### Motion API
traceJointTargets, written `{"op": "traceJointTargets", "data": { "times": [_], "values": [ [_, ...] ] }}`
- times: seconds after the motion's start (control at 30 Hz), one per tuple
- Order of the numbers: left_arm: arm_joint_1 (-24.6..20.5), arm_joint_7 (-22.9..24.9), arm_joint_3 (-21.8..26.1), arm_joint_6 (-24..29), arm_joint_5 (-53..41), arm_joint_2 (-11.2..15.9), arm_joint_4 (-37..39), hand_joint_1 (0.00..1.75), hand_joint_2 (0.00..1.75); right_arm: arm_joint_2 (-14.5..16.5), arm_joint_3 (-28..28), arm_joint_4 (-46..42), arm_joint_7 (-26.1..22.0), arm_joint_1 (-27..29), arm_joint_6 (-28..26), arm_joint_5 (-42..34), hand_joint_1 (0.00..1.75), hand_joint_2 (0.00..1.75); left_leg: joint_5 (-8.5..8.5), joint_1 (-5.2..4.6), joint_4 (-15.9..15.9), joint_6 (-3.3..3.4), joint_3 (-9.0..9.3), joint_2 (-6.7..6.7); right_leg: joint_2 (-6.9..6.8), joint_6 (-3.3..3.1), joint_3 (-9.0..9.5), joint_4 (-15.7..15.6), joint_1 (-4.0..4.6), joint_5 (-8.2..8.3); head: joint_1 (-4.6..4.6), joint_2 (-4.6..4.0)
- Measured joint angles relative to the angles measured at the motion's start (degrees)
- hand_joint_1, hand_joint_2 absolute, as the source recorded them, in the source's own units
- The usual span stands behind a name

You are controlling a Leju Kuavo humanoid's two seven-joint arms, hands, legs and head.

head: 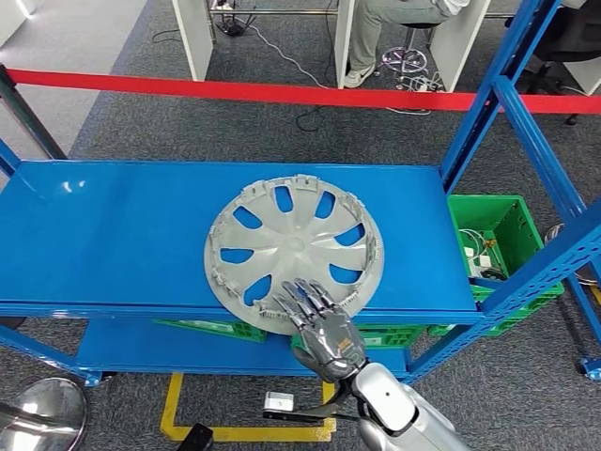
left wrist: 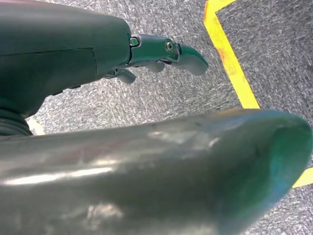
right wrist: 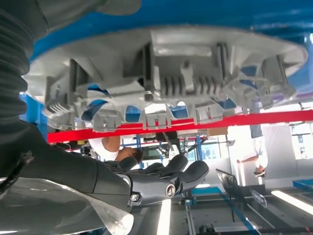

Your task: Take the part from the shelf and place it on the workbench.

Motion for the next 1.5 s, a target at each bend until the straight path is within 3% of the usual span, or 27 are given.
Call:
{"op": "traceJointTargets", "data": {
  "times": [0.47, 1.17, 1.5],
  "values": [
    [-0.67, 0.18, -1.27, 0.13, -0.02, 0.02, 0.86, 0.00, 0.00, 3.92, -1.43, 4.83, 3.53, -3.25, 0.06, 4.75, 0.00, 1.75, 0.00, 0.00, 0.00, 0.00, 0.02, 0.00, -0.01, 0.00, -0.07, 0.00, 0.00, 0.00, 0.00, 0.00],
    [-0.55, 0.30, -1.60, 0.78, 1.85, 0.23, 0.87, 0.00, 0.00, 2.98, -1.74, 5.28, 3.85, -1.74, 6.79, 5.25, 0.00, 1.75, 0.00, 0.00, 0.00, 0.00, 0.05, 0.00, 0.00, 0.00, -0.24, 0.00, 0.00, -0.01, 0.00, 0.00],
    [-0.55, 0.29, -1.54, 1.00, 1.89, 0.33, 0.87, 0.00, 0.00, 2.88, -2.75, 5.14, 4.62, -1.68, 7.05, 4.51, 0.00, 1.75, 0.00, 0.00, 0.00, 0.00, 0.05, 0.00, 0.00, 0.00, -0.14, 0.00, 0.00, 0.00, 0.00, 0.00]
  ]
}}
